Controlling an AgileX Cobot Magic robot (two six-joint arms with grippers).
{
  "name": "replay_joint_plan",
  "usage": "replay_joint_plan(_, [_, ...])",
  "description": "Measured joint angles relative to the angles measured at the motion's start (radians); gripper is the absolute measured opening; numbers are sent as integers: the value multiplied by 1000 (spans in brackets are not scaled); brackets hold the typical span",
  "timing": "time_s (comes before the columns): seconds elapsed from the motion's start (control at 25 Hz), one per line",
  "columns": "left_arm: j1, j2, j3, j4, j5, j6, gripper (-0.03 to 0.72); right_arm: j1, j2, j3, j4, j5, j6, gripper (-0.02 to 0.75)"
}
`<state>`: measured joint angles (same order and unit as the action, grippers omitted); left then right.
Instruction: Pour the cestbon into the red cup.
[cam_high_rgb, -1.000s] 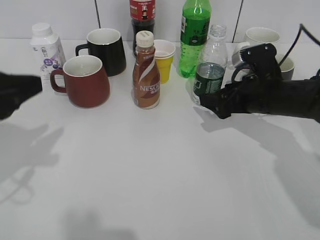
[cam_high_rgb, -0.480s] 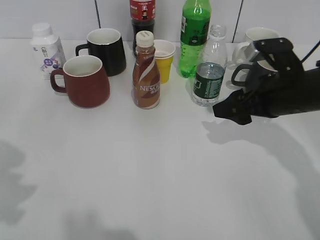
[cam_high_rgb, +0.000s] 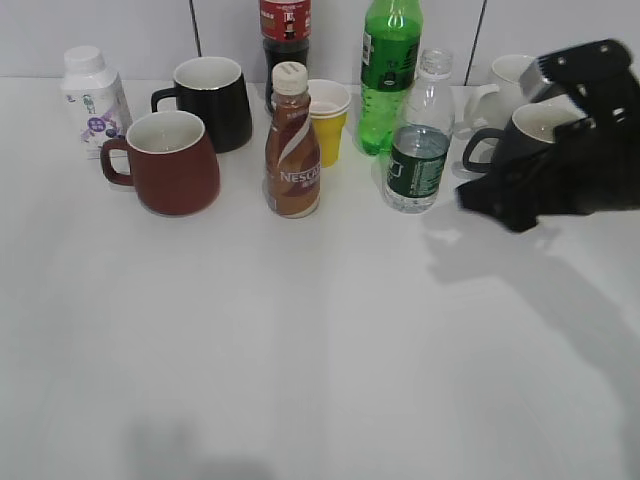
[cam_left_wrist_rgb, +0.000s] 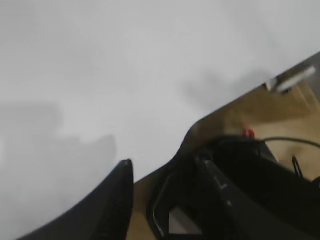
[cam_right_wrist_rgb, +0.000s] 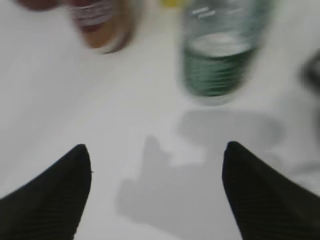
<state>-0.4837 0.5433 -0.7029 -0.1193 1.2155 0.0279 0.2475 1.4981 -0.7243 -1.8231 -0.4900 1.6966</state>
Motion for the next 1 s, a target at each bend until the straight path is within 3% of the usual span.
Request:
replay_joint_plan(0.32, [0,-182,0,6,4,-10,321,-3,-13,59,15,577,-39,596])
replay_joint_plan(0.44, [0,-220,0,13,5,-11,321,-3,-13,116,164,742,-112,594])
replay_joint_plan(0.56, [0,-230,0,31,6,-11,321,-3,-19,151,592,838,-457,581])
replay_joint_plan(0.68, [0,-231,0,90,6,-11,318,-3,-54,157,1128,898,-1051,557])
replay_joint_plan(0.76, [0,-231,0,132,6,-11,315,-3,-106,158,1422,948,-1376,552])
replay_joint_plan(0.84, [0,-231,0,146,6,-11,314,-3,-195,158,1658,1002,-1589,550])
replay_joint_plan(0.92, [0,-234,6,145,6,-11,311,-3,-300,158,1794,1073,-1728,549])
replay_joint_plan(1.0, [0,-247,32,125,4,-11,309,-3,-428,158,1857,1162,-1797,549])
